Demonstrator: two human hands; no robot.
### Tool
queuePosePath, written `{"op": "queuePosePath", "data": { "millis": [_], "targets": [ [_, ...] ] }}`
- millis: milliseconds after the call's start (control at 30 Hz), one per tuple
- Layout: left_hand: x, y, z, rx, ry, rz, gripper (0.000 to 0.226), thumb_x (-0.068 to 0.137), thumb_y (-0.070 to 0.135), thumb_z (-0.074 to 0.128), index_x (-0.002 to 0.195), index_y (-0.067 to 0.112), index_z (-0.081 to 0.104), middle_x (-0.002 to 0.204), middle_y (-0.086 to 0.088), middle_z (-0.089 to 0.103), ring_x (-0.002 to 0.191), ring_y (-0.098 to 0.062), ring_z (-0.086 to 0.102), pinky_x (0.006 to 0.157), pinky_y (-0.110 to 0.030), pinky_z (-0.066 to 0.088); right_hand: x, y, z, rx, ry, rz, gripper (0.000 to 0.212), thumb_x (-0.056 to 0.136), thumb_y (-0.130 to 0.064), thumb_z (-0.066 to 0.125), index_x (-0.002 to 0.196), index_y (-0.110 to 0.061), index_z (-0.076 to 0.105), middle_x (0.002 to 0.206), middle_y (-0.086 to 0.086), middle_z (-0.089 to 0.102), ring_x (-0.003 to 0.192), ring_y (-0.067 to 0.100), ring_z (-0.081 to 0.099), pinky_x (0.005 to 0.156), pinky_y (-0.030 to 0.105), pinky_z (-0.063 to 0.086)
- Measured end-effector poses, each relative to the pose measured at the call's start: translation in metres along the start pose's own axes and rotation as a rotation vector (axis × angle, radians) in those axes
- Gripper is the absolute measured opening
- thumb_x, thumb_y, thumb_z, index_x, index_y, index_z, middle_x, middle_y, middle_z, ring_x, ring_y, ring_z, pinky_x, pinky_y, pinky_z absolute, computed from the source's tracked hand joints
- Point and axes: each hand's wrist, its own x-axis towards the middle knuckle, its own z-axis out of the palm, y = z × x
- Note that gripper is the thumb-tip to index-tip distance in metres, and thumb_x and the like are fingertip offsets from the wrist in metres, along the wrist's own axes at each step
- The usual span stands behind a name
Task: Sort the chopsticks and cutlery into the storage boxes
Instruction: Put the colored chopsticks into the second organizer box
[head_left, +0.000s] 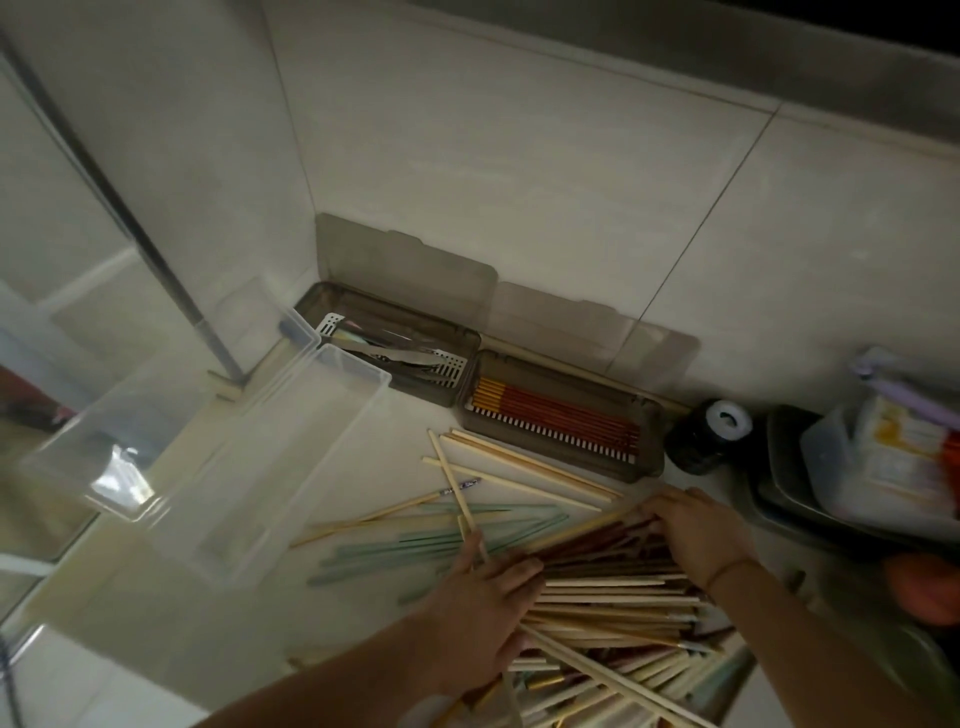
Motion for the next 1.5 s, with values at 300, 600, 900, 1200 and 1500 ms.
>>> {"op": "queuePosePath", "data": {
  "millis": [300, 600, 900, 1200, 1500],
  "targets": [
    [0.010, -0.002, -0.016, -0.152, 0.268, -0.040, 0.053, 0.096, 0.047, 0.043, 0.143, 0.024, 0.036, 0.150, 0.001, 0.035, 0.136, -0.021, 0.034, 0.113, -0.049, 0.032, -0.064, 0.057, -0.025, 0.049, 0.394, 0.173, 0.034, 0.085, -0.032, 0.042, 0.091, -0.019, 0.073, 0.090, 0.006, 0.070, 0.077, 0.030, 0.067, 0.059, 0.038, 0.056],
    [0.048, -0.031, -0.062, -0.122, 0.634, -0.084, 0.018, 0.084, 0.016, 0.058, 0.100, 0.022, 0.066, 0.095, 0.003, 0.060, 0.087, -0.021, 0.054, 0.075, -0.037, 0.048, -0.061, 0.002, -0.043, 0.202, 0.589, 0.113, 0.035, 0.088, -0.037, 0.043, 0.089, -0.017, 0.072, 0.085, 0.001, 0.068, 0.080, 0.022, 0.062, 0.068, 0.029, 0.047],
    [0.062, -0.075, -0.083, -0.257, 0.713, -0.111, 0.012, 0.091, 0.016, 0.058, 0.100, 0.014, 0.066, 0.100, -0.003, 0.058, 0.093, -0.022, 0.053, 0.080, -0.042, 0.048, 0.007, -0.069, -0.067, 0.150, 0.632, -0.218, 0.029, 0.088, -0.034, 0.049, 0.093, -0.023, 0.075, 0.082, -0.004, 0.072, 0.073, 0.020, 0.066, 0.068, 0.029, 0.048],
    [0.051, -0.105, -0.074, -0.222, 0.459, -0.549, 0.053, 0.088, 0.039, 0.059, 0.138, 0.024, 0.046, 0.144, 0.002, 0.038, 0.134, -0.023, 0.028, 0.107, -0.043, 0.027, 0.091, -0.049, -0.062, 0.178, 0.171, 0.246, 0.014, 0.089, -0.041, 0.060, 0.099, -0.039, 0.071, 0.110, -0.007, 0.065, 0.109, 0.024, 0.052, 0.095, 0.041, 0.040],
    [0.047, -0.108, -0.066, -0.191, 0.310, -0.556, 0.051, 0.093, 0.045, 0.050, 0.142, 0.031, 0.042, 0.151, 0.005, 0.032, 0.140, -0.023, 0.019, 0.110, -0.046, 0.021, 0.130, -0.069, -0.068, 0.112, -0.157, 0.098, 0.011, 0.082, -0.048, 0.065, 0.090, -0.041, 0.071, 0.110, -0.012, 0.067, 0.103, 0.016, 0.059, 0.094, 0.037, 0.048]
  ]
}}
